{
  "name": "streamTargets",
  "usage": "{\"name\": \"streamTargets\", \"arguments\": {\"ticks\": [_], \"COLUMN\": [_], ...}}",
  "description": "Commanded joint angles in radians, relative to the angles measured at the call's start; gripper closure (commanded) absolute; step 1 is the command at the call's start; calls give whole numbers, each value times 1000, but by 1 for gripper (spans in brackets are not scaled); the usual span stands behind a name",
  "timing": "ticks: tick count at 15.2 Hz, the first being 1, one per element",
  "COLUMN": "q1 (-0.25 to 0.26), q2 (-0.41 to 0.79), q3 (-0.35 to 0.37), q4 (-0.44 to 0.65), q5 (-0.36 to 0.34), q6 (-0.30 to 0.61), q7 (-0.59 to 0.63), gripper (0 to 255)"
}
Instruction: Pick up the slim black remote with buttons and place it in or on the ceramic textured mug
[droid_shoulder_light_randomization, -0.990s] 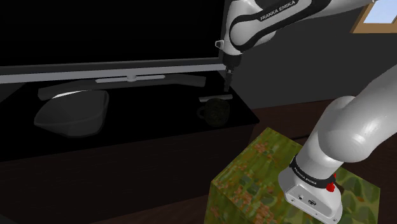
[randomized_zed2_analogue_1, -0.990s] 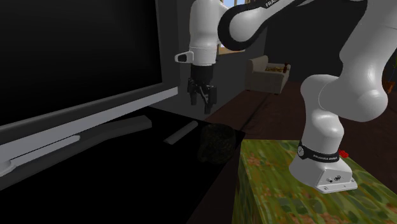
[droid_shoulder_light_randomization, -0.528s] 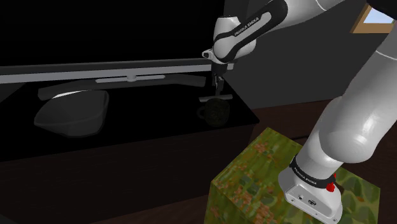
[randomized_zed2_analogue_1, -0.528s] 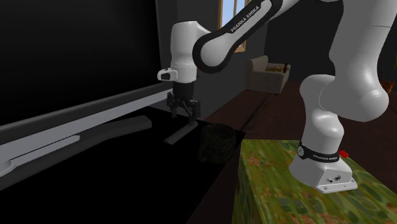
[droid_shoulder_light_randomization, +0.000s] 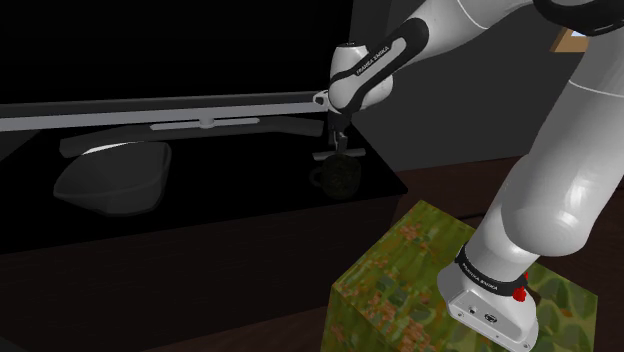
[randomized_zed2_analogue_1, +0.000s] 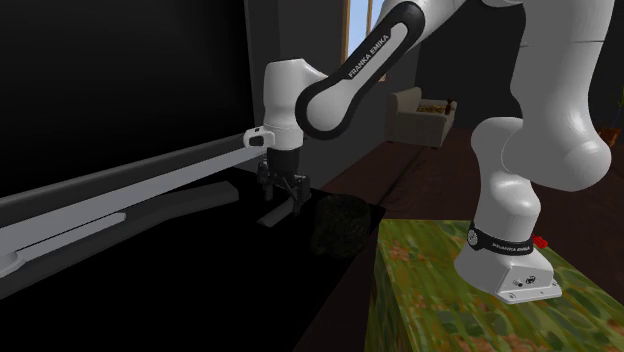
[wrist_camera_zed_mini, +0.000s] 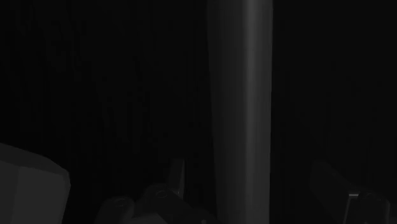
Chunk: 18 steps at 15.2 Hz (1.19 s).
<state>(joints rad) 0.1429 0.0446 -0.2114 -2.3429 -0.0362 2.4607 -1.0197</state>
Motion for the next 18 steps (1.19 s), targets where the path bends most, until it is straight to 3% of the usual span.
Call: {"name": "streamTargets", "arguments": {"ticks": [1, 8, 9, 18], "q1": [-1, -1, -1, -1], "q2": [15, 15, 15, 15], "q3": [-1, 0, 0, 0], "q4": [-4, -4, -4, -4], "q5": [4, 4, 4, 4], "q6": [19, 19, 19, 19], "q7": [-5, -5, -5, -5], "gripper": [0, 0, 255, 255]}}
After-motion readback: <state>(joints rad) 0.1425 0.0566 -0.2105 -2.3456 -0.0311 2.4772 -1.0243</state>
